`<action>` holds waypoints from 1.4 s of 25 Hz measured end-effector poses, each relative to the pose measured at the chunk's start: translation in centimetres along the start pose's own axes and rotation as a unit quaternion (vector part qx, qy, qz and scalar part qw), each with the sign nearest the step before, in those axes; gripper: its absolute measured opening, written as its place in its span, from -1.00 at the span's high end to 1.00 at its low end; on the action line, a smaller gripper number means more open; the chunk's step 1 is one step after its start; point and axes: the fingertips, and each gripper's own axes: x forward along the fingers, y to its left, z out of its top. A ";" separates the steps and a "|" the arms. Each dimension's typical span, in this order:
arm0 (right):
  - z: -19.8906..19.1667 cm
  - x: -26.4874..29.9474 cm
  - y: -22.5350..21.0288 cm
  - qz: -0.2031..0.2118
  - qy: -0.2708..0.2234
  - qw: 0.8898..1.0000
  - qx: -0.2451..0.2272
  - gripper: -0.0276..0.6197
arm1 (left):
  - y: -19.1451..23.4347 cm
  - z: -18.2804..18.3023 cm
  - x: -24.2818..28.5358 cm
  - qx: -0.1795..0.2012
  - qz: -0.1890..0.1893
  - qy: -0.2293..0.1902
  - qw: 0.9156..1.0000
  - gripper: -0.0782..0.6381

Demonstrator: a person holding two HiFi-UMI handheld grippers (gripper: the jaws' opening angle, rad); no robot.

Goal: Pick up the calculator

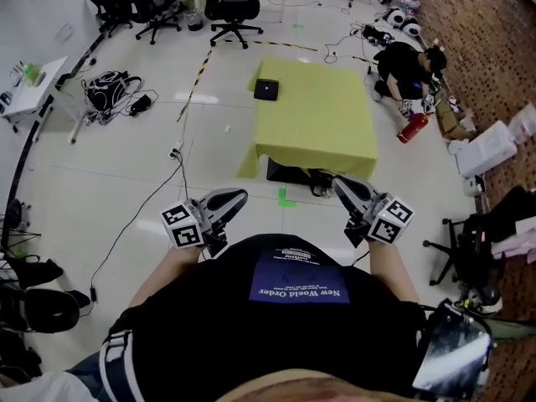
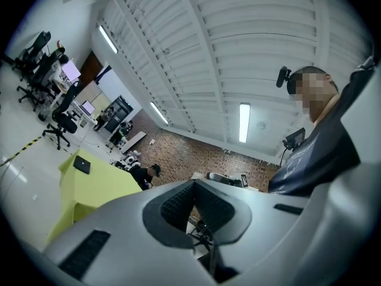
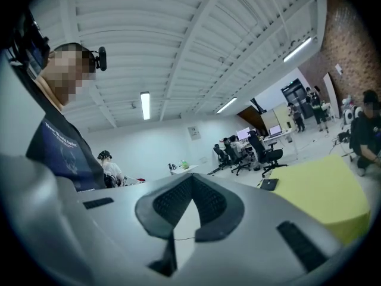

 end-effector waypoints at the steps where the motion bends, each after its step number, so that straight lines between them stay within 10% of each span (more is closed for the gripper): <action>1: 0.0 0.6 -0.9 0.005 0.000 1.000 0.003 0.96 | 0.8 0.0 0.3 -0.001 0.005 0.000 1.000 0.76; 22: 8.1 4.1 -28.0 0.117 0.014 0.993 0.020 0.96 | 13.8 4.7 24.1 0.020 0.091 0.004 0.996 0.76; 35: 10.2 13.2 -34.6 0.017 0.018 1.000 0.007 0.96 | 28.7 9.3 26.6 -0.025 -0.006 0.043 0.999 0.76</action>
